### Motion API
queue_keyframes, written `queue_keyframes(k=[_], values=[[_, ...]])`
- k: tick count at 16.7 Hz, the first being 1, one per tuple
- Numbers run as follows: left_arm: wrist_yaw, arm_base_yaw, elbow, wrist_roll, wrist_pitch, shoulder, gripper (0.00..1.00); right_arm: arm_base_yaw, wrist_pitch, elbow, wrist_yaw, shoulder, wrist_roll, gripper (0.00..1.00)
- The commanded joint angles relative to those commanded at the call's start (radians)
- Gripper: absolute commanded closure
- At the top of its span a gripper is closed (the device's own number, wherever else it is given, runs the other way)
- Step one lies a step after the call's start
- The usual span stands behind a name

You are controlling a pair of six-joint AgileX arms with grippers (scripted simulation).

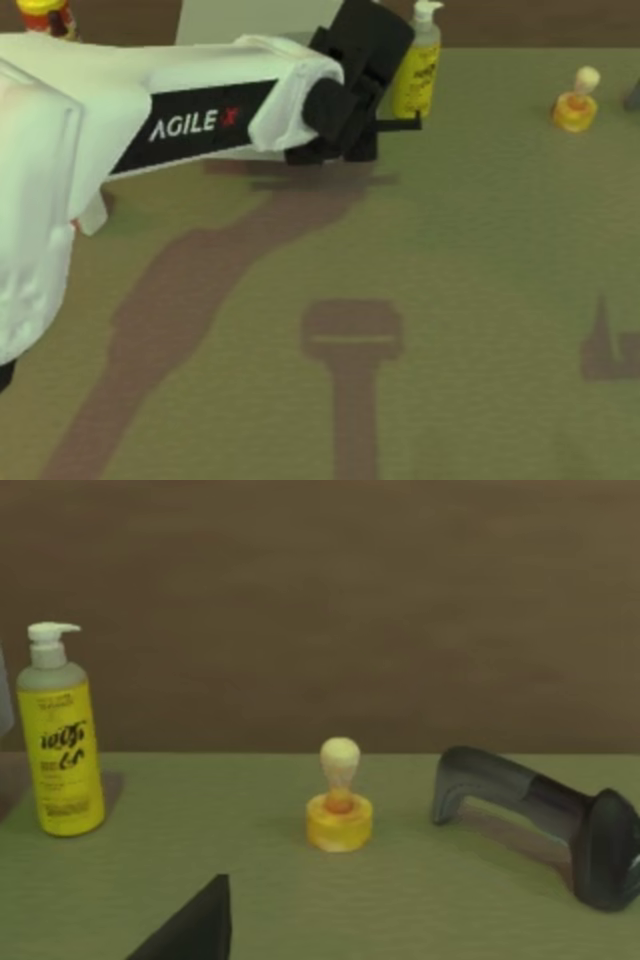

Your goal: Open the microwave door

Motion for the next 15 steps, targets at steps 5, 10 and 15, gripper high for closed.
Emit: queue_keyframes(k=[5,10,15], values=[[0.019,-0.001,-0.035,0.022,0.024,-0.019,1.0,0.0,0.0,0.0,0.0,0.0,0.0,0.0],[0.034,0.005,-0.076,0.052,0.05,-0.045,1.0,0.0,0.0,0.0,0.0,0.0,0.0,0.0],[0.034,0.005,-0.076,0.052,0.05,-0.045,1.0,0.0,0.0,0.0,0.0,0.0,0.0,0.0]])
